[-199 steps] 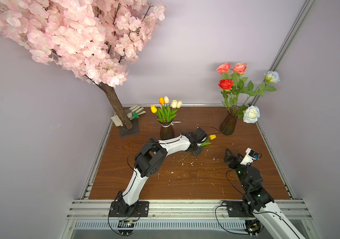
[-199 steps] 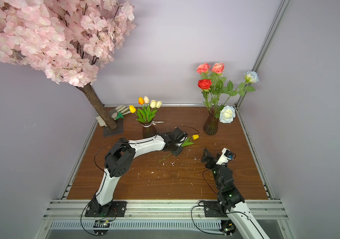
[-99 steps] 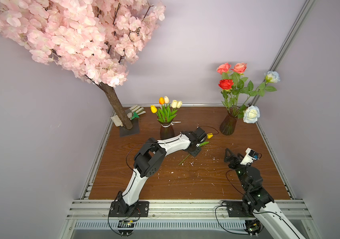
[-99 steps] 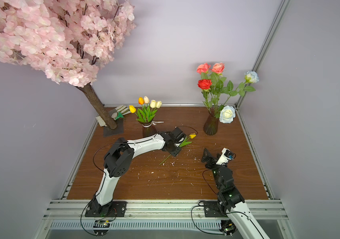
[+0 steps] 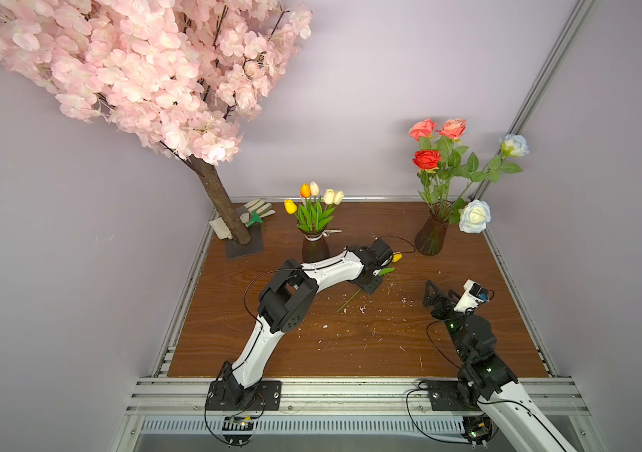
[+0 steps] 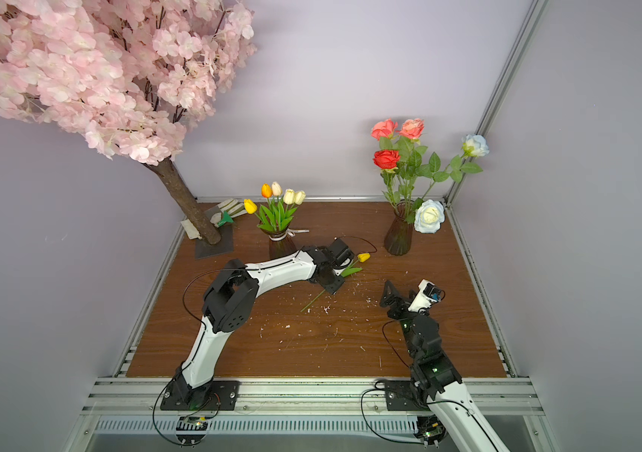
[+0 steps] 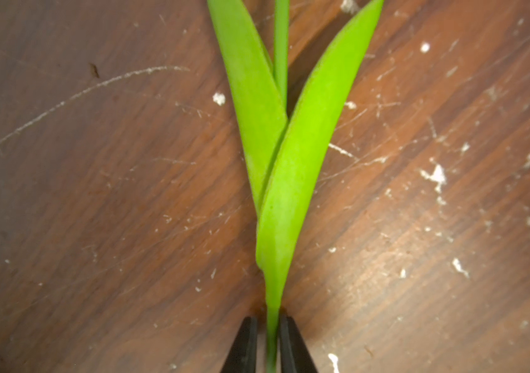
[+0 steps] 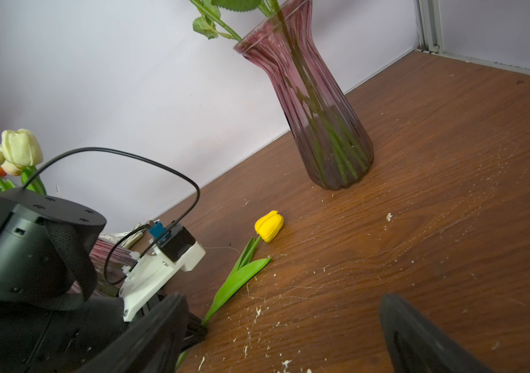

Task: Arrange the flowers in different vases according to their variety
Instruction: Pick up the flower at the center of the board.

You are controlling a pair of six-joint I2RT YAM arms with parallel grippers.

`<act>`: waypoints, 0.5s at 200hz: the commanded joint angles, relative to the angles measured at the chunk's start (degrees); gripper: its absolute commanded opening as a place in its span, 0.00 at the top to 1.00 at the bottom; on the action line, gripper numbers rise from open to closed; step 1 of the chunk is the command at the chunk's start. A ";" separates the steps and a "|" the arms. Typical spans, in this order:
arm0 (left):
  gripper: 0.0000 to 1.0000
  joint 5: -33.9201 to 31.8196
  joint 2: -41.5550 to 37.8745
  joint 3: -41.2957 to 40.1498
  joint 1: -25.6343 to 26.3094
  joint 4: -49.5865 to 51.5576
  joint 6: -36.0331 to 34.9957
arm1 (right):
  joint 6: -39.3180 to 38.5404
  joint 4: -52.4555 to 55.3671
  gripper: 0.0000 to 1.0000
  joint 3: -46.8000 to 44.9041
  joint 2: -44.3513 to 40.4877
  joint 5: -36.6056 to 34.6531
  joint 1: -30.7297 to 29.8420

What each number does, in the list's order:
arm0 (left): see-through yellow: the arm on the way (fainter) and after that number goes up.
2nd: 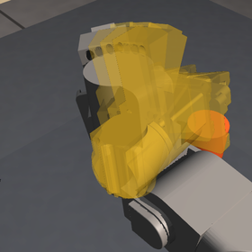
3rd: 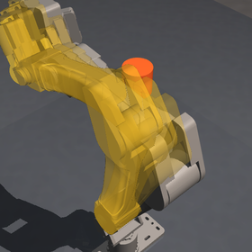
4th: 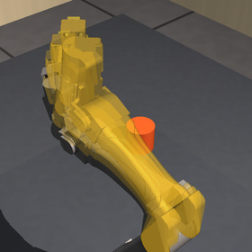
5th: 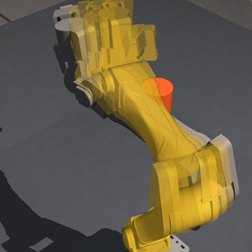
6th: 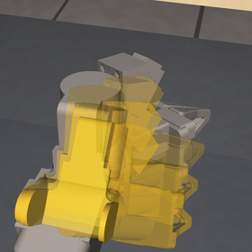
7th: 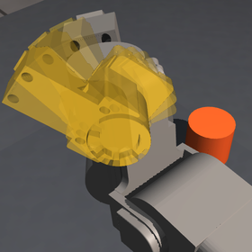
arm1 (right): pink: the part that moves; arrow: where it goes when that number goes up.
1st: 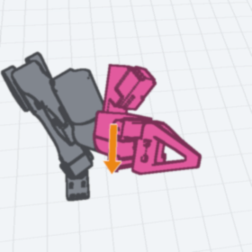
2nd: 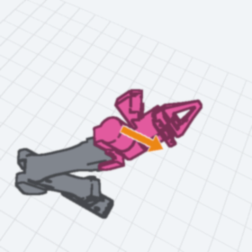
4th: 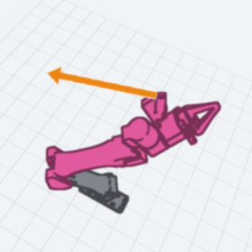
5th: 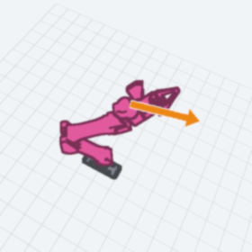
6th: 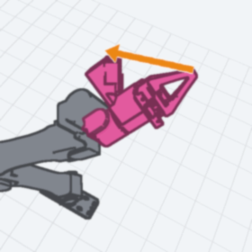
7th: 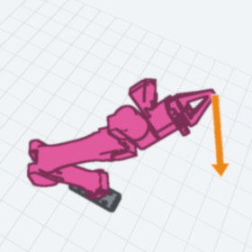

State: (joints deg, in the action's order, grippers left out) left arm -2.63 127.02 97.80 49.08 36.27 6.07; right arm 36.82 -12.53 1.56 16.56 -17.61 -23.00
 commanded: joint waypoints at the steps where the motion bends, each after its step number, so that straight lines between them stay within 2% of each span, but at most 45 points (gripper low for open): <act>1: 0.92 -0.17 2.11 0.58 0.24 1.79 -0.19 | -0.78 -1.21 0.00 0.46 -0.33 0.36 0.24; 15: 1.00 -0.81 1.46 0.54 0.24 1.81 -0.02 | -0.78 -1.26 0.00 0.46 -0.34 0.38 0.24; 100: 1.00 -6.39 -9.55 -2.08 0.24 -2.52 1.93 | -0.86 -1.27 0.01 0.46 -0.05 0.55 0.24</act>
State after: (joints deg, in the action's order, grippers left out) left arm -6.20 124.03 97.32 49.12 36.01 7.14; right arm 36.82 -12.53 1.56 16.56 -17.58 -23.00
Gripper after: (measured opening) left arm 0.051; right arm 0.995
